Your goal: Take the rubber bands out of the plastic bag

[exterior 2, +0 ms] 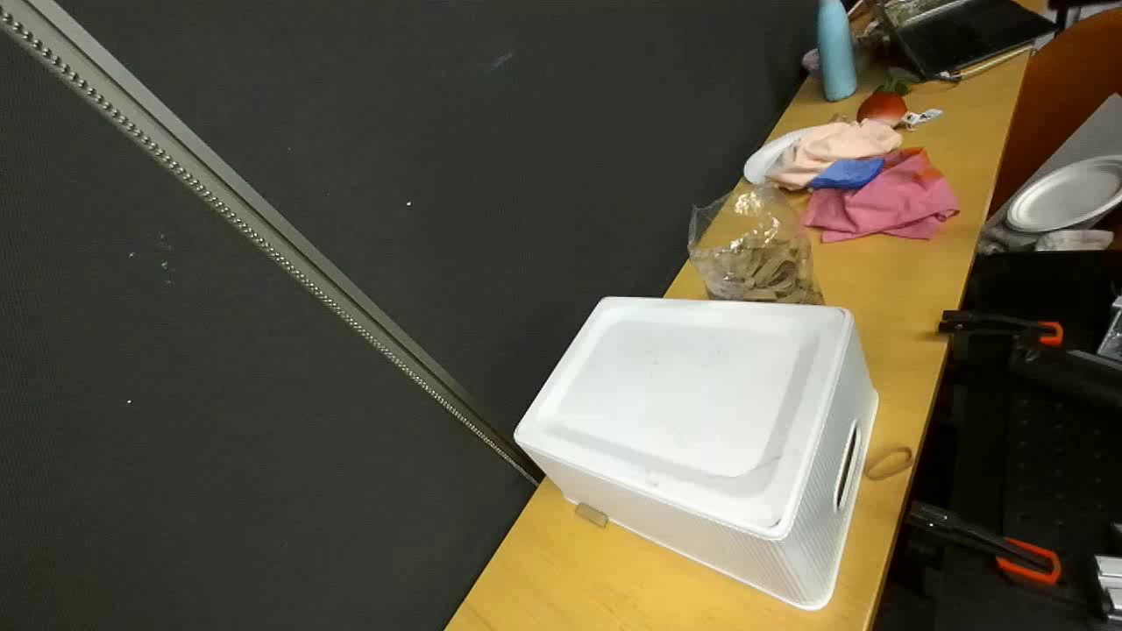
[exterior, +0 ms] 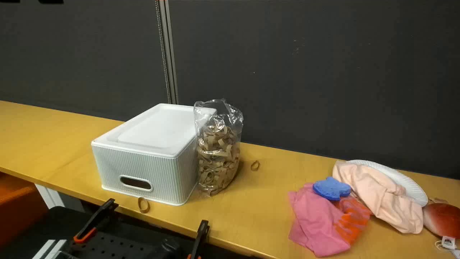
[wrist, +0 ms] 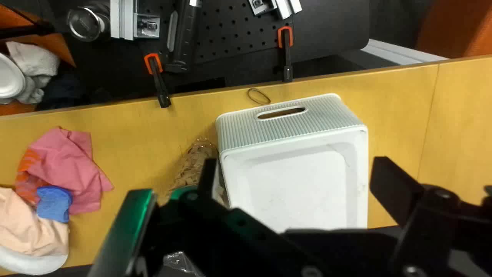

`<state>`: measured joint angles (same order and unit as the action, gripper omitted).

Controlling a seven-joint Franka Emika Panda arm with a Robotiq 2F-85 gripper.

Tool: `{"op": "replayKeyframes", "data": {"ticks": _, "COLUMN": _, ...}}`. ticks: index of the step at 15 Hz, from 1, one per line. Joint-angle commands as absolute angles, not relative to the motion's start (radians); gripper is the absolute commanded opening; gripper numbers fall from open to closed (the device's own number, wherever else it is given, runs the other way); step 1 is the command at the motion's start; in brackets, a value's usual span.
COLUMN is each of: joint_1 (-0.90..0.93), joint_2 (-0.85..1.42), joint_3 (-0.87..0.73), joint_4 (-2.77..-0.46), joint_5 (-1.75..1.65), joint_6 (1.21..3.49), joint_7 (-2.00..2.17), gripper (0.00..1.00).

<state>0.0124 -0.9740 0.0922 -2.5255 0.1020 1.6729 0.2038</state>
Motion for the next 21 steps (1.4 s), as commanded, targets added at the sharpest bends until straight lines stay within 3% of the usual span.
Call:
{"op": "replayKeyframes", "data": {"ticks": 1, "joint_1": 0.005, "joint_2": -0.973, "joint_3": 0.096, "joint_4": -2.521, "joint_5": 0.106, "joint_6": 1.67, "joint_7": 0.199, "gripper": 1.0}}
{"op": "replayKeyframes", "data": {"ticks": 4, "joint_1": 0.005, "joint_2": -0.973, "joint_3": 0.096, "joint_4": -2.518, "joint_5": 0.106, "joint_6": 1.67, "joint_7": 0.199, "gripper": 1.0}}
{"op": "replayKeyframes", "data": {"ticks": 9, "joint_1": -0.007, "joint_2": -0.884, "joint_3": 0.064, "joint_4": -2.508, "joint_5": 0.079, "joint_6": 1.863, "joint_7": 0.123, "gripper": 1.0}}
{"op": "replayKeyframes", "data": {"ticks": 21, "joint_1": -0.039, "joint_2": -0.484, "joint_3": -0.136, "joint_4": -2.43, "joint_5": 0.108, "joint_6": 2.197, "joint_7": -0.091, "gripper": 1.0}}
